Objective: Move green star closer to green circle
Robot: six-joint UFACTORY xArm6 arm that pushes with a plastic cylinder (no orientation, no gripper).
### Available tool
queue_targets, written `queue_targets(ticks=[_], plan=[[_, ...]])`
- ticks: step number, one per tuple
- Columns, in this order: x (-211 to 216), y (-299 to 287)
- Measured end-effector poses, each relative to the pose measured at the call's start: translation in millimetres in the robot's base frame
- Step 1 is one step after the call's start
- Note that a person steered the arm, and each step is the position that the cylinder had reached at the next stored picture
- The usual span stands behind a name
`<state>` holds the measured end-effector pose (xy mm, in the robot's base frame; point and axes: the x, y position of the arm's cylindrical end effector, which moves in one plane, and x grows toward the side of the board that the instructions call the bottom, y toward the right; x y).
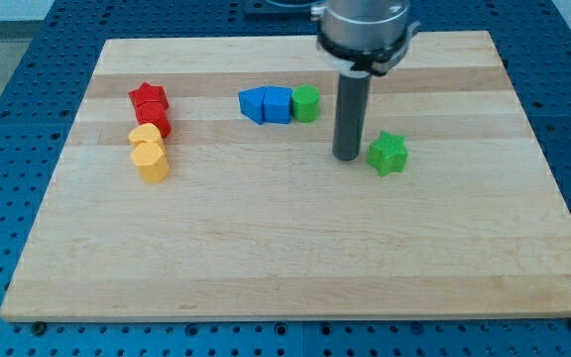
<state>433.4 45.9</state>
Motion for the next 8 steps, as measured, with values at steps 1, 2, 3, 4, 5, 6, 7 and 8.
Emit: queue_targets(ticks=[1,2,3,4,5,6,7,8], plan=[[4.0,-12.2],[4.0,-12.7],[37.1,-28.8],[60.7,-11.5],[48.0,7.2],[3.1,7.5],[-8.1,0.9],[38.8,1.4]])
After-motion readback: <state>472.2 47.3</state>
